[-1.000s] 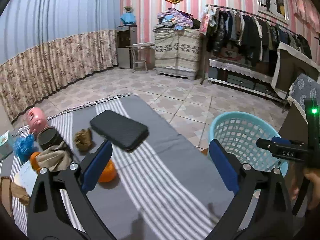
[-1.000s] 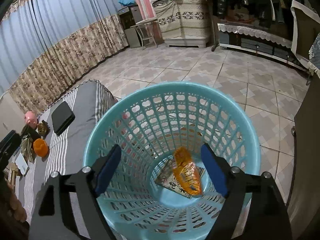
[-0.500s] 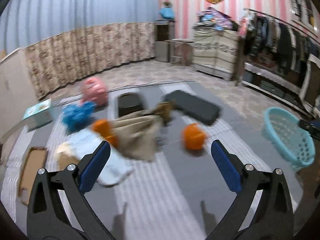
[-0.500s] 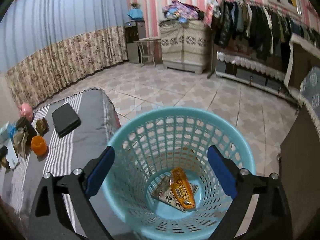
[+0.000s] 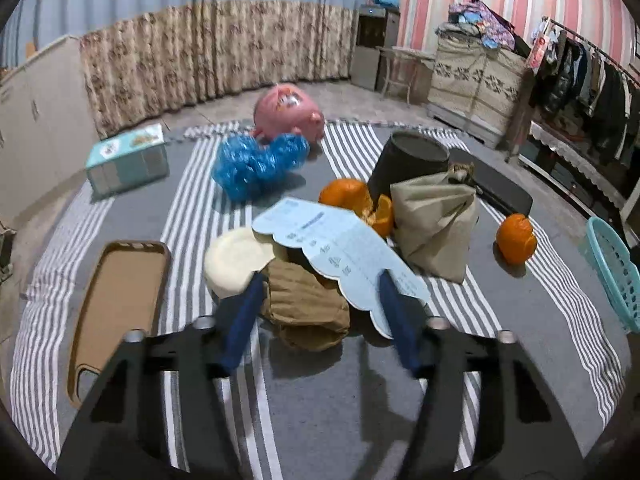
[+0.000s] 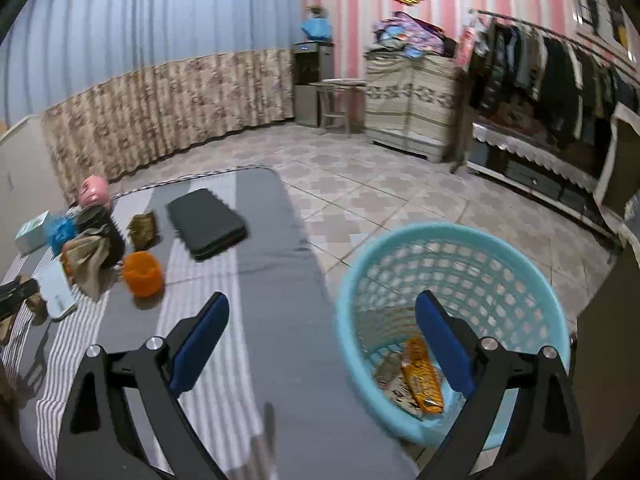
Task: Collect trash
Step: 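Grasp the brown glove with the left tool while the right tool grasps the orange peel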
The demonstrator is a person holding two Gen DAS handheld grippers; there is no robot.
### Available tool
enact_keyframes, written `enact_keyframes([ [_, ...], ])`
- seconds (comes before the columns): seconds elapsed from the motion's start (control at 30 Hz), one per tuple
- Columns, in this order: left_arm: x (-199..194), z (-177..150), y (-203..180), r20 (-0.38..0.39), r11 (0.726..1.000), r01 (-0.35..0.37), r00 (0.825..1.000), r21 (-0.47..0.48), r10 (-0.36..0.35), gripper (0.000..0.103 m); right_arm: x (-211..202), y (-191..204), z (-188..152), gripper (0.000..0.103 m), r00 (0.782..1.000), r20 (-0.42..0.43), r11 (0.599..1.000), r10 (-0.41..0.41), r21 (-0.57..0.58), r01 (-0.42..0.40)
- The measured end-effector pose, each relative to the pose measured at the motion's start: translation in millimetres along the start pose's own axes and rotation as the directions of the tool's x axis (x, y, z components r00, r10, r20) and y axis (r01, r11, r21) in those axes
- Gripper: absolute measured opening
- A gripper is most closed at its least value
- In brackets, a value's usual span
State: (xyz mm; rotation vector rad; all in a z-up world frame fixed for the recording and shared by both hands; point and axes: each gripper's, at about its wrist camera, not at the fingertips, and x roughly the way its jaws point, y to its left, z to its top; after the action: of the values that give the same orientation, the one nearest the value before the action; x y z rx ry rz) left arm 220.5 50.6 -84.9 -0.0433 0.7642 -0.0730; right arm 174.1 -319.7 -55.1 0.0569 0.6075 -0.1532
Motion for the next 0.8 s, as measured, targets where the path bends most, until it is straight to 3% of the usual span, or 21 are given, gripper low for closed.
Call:
enact_keyframes([
  [0.07,3,-2,3,-0.012,1.0,0.017,1.0,0.009,-0.017,0.027,-1,16,2,0.092,1.0,0.007,0.999,0.019,-0.026,-0.018],
  [0.37,-25,-8,31,0.015,0.999,0.029,0.999,0.012,-0.03,0.023,30,100,-6,0.092,0.99,-0.073,0.987,0.118,-0.103,-0.125],
  [0.53,-41,-5,59,0.044,0.999,0.036,0.998,-0.02,-0.035,0.023,59,137,-6,0.092,0.983,-0.142,0.978,0.119,-0.151,-0.14],
  [0.67,-46,0,75,0.065,1.0,-0.008,0.998,-0.027,0.01,0.023,87,145,1,0.091,0.969,-0.217,0.982,0.117,-0.118,-0.145],
  [0.73,-50,3,81,0.075,0.999,-0.001,0.997,-0.037,0.003,0.023,98,148,3,0.081,0.962,-0.246,0.981,0.12,-0.119,-0.153],
  [0.8,-52,6,87,0.083,0.999,0.0,0.997,-0.043,0.004,0.023,105,152,2,0.057,0.952,-0.276,0.977,0.135,-0.124,-0.174],
])
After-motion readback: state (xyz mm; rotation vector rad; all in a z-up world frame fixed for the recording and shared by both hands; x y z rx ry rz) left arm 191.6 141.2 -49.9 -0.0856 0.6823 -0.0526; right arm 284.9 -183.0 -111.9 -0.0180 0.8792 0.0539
